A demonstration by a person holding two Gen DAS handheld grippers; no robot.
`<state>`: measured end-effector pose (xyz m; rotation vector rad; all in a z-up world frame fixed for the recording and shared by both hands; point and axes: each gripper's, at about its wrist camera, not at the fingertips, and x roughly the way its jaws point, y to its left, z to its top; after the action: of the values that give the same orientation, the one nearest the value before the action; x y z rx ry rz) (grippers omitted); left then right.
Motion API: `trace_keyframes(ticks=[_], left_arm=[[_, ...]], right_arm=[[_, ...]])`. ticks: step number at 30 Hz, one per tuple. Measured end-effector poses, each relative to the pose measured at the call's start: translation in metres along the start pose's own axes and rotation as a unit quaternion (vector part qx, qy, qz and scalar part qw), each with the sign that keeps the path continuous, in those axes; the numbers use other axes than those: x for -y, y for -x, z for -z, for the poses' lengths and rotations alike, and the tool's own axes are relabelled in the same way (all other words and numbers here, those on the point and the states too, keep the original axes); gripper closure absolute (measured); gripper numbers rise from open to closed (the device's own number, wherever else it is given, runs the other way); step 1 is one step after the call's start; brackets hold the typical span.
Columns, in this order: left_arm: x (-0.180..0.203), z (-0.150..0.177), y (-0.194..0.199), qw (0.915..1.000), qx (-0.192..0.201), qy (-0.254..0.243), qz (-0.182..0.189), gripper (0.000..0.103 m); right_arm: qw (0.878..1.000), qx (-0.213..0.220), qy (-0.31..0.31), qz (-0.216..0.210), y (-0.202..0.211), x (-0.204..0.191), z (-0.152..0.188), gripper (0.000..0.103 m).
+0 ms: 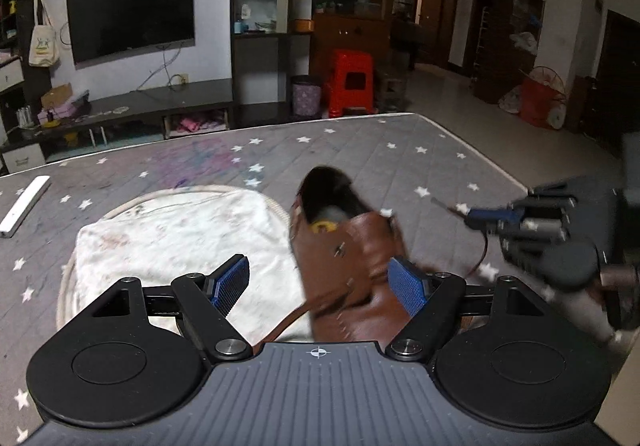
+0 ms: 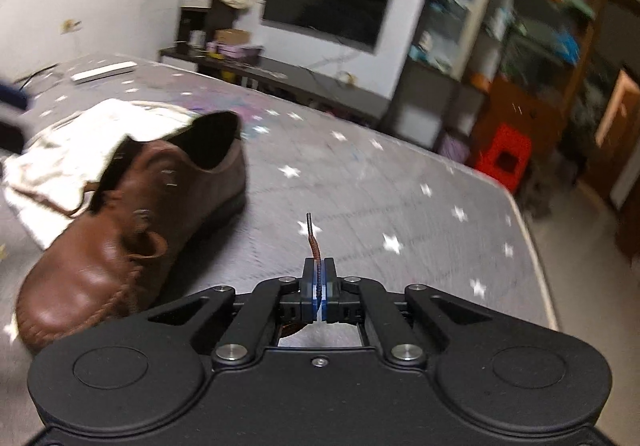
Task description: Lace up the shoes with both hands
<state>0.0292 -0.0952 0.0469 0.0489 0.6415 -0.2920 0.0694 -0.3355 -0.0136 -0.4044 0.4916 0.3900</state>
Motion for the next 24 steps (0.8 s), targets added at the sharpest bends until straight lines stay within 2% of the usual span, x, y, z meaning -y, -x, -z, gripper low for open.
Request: trace_keyframes(ticks=[4, 8, 12, 20, 24], left_arm=[[0.004, -0.017, -0.018, 0.9997, -0.020, 0.010, -0.012, 0.026], [0.005, -0.029, -0.033, 0.9988, -0.042, 0.023, -0.013, 0.027], [-0.002, -0.037, -0.042, 0.9967, -0.067, 0.045, 0.005, 0.040], [-0.013, -0.038, -0.062, 0.9921, -0.105, 0.067, 0.011, 0.044], [-0.022, -0.037, -0.067, 0.9905, -0.114, 0.076, 0.013, 0.052]], right_arm=[[0.998, 0.023, 0.056, -0.002, 0.011, -0.018, -0.012, 0.101], [0.996, 0.033, 0.081, -0.008, 0.020, -0.023, -0.013, 0.101], [0.994, 0.039, 0.103, -0.017, 0.026, -0.027, -0.014, 0.101], [0.986, 0.053, 0.156, -0.033, 0.034, -0.044, -0.012, 0.101], [0.979, 0.062, 0.192, -0.039, 0.038, -0.054, -0.014, 0.101]])
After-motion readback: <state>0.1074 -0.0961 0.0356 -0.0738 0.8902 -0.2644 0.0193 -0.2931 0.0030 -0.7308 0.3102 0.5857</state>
